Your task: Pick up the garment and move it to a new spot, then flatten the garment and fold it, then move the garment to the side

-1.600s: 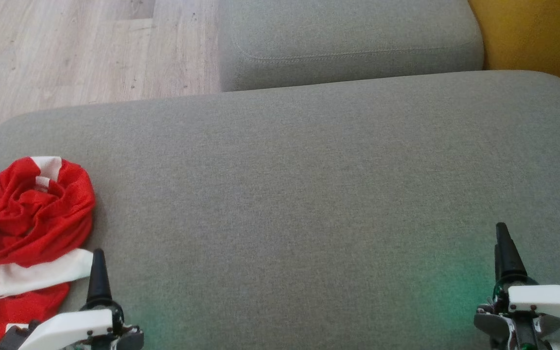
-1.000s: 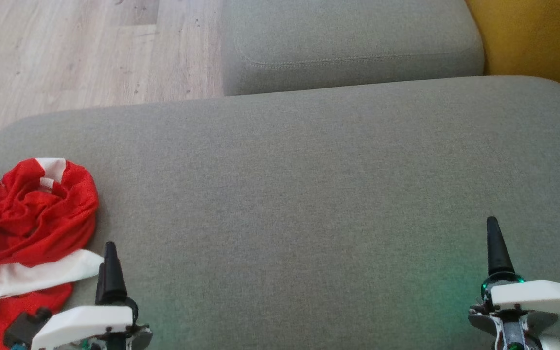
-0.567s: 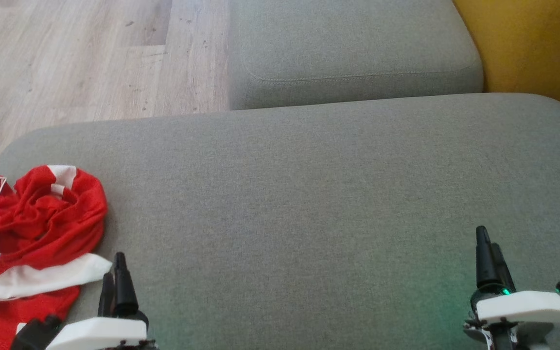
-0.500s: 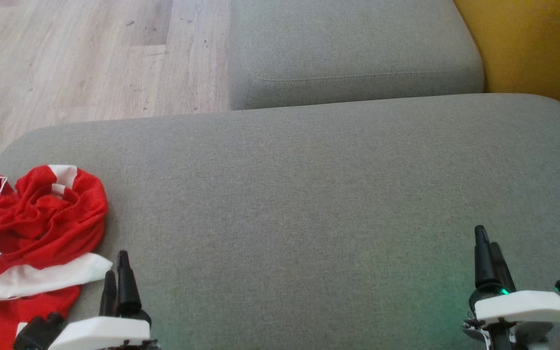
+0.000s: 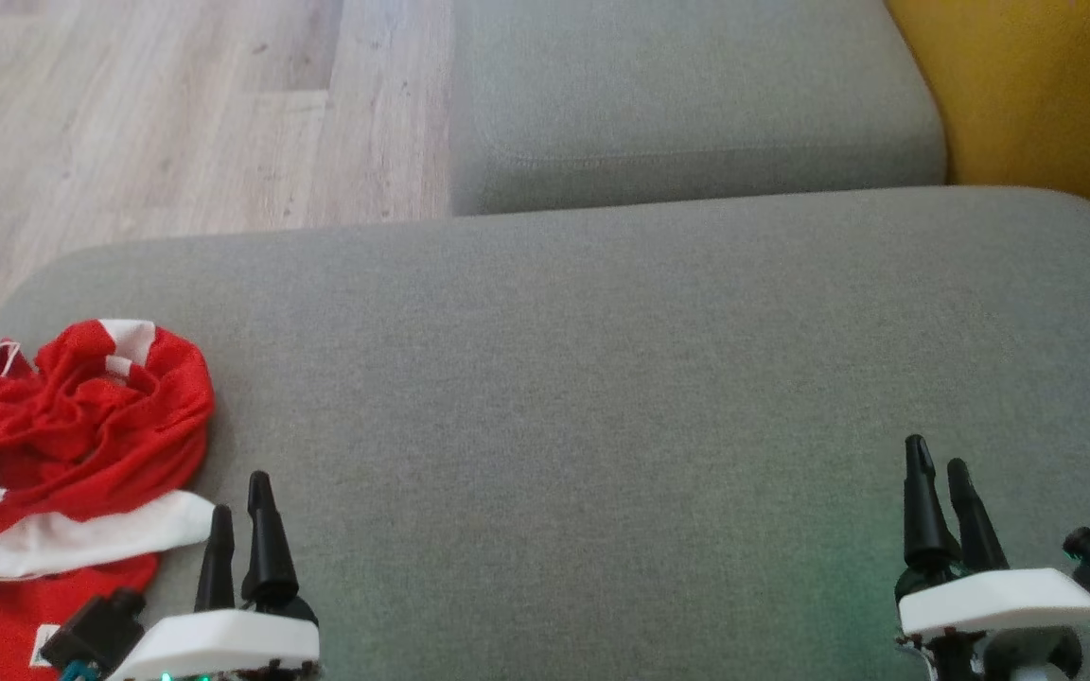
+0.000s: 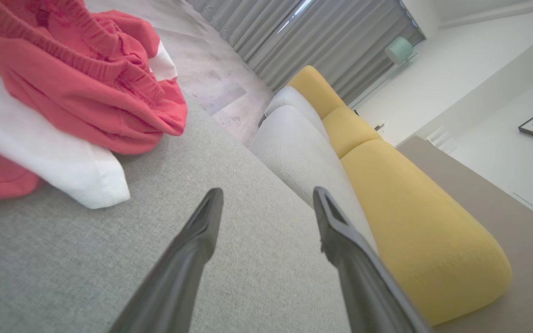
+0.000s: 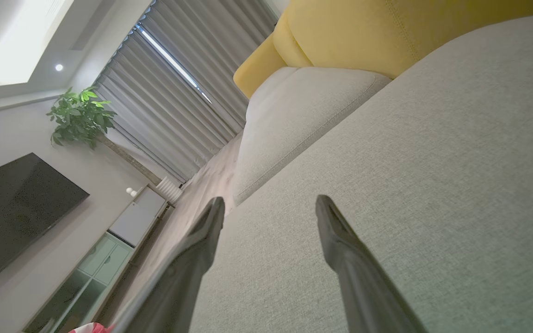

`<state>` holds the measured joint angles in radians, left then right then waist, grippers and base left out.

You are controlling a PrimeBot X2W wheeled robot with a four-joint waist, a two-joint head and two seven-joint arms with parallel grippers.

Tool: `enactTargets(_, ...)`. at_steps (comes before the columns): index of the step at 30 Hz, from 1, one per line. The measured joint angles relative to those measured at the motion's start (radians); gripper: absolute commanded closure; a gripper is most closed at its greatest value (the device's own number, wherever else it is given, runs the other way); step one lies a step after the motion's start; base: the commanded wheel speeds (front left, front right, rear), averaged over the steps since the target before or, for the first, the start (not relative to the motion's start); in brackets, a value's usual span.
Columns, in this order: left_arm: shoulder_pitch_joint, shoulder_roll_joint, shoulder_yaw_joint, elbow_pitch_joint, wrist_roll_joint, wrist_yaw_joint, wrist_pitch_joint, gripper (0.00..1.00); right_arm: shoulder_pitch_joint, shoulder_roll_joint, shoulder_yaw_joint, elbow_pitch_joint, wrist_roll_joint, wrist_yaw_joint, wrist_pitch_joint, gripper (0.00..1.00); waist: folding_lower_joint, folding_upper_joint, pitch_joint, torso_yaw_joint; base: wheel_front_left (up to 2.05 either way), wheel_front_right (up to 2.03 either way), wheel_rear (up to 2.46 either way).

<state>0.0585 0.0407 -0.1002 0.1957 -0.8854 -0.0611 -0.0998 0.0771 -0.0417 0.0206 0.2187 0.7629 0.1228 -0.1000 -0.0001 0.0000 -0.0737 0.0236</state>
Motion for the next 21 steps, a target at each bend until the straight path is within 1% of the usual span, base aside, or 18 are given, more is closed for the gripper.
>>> enactTargets(7, -0.019, 0.0, -0.012, -0.015, 0.071, 0.015, -0.021, 0.0, -0.011, 0.0, 0.014, -0.009, -0.098, 0.0, -0.021, 0.0, 0.0001, 0.0, 0.029, -0.005, 0.0, 0.0, 0.0)
enactTargets(11, -0.037, 0.001, -0.021, -0.025, 0.11, 0.026, -0.035, 0.0, -0.043, 0.0, 0.02, -0.014, -0.147, 0.0, -0.034, 0.0, 0.0002, 0.0, 0.04, -0.009, 0.0, 0.0, 0.0)
enactTargets(14, -0.058, 0.001, -0.027, -0.033, 0.141, 0.028, -0.043, 0.0, -0.07, 0.0, 0.022, -0.016, -0.182, 0.0, -0.043, 0.0, 0.0004, 0.0, 0.042, -0.011, 0.0, 0.0, 0.0)
enactTargets(16, -0.064, 0.001, -0.03, -0.04, 0.163, 0.035, -0.051, 0.0, -0.075, 0.0, 0.023, -0.022, -0.205, 0.0, -0.048, 0.0, 0.0001, 0.0, 0.045, -0.012, 0.0, 0.0, 0.0)
enactTargets(21, -0.075, 0.001, -0.044, -0.044, 0.225, 0.035, -0.061, 0.0, -0.078, 0.0, 0.031, -0.031, -0.267, 0.0, -0.059, 0.0, 0.0002, 0.0, 0.054, -0.014, 0.0, 0.0, 0.0)
